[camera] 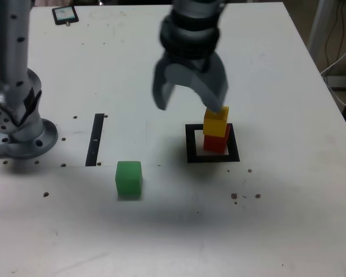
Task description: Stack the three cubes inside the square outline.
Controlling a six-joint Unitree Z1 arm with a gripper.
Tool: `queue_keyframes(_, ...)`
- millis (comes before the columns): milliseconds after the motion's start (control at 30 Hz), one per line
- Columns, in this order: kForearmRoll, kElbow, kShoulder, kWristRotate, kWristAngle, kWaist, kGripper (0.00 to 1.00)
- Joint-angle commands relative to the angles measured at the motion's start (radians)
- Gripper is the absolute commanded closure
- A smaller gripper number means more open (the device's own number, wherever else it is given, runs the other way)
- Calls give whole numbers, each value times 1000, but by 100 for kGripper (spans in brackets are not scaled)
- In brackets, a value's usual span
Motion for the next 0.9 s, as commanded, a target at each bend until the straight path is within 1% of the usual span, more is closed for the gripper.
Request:
queue_keyframes(0, -26, 112, -96, -41, -1, -22, 1)
queue_keyframes(33, -40, 150, -120, -60, -8, -32, 1)
queue_keyframes(100, -70, 223, -154, -93, -36, -53, 2)
queue_keyframes(200, -113, 320, -185, -136, -97, -87, 3)
queue_keyframes(267, -131, 369, -197, -174, -130, -117, 3)
queue_keyframes(400, -142, 416, -212, -273, -169, -191, 3)
queue_keyframes(533, -173, 430, -200, -354, -210, -244, 3)
queue_keyframes(567, -192, 435, -189, -368, -226, -252, 3)
queue_keyframes(667, -242, 450, -157, -387, -256, -259, 3)
queue_keyframes(733, -275, 461, -135, -394, -271, -260, 3)
queue_keyframes(867, -320, 477, -99, -406, -289, -260, 6)
